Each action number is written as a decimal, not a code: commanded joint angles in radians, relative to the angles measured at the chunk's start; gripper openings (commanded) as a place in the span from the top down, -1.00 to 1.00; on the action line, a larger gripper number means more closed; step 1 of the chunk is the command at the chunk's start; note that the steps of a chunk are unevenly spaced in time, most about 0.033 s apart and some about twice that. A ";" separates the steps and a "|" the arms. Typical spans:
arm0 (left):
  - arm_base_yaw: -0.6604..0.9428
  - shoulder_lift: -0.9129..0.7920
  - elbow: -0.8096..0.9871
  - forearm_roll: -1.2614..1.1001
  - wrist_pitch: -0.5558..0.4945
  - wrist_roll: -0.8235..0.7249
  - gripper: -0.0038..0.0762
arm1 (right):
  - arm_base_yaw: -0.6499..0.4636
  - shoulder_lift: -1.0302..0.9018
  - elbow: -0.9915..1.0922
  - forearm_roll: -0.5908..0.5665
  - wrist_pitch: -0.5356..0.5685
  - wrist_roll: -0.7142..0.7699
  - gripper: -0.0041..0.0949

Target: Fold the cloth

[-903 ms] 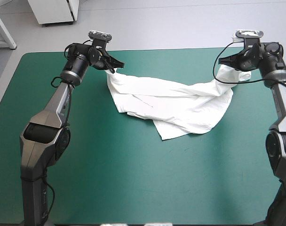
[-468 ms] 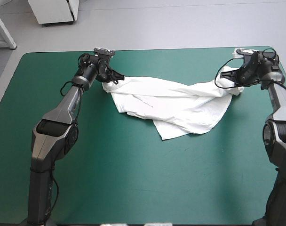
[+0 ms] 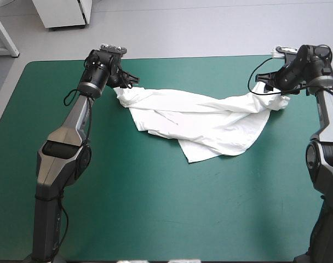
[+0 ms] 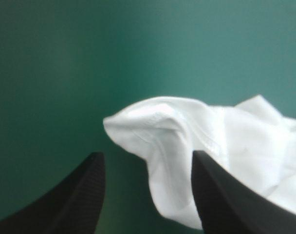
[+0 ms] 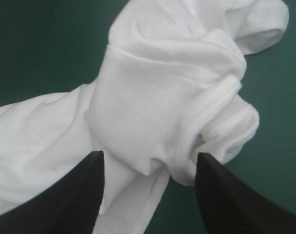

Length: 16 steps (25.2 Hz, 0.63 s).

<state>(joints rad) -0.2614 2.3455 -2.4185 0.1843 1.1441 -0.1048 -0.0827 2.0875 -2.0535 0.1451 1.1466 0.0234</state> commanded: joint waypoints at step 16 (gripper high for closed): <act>0.000 -0.282 -0.132 -0.050 0.147 0.014 -0.19 | -0.006 -0.475 0.102 0.019 0.103 0.011 -0.07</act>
<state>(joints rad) -0.2614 2.1707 -2.6115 0.1382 1.2532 -0.0810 -0.0827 1.7178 -2.0026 0.1551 1.2533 0.0334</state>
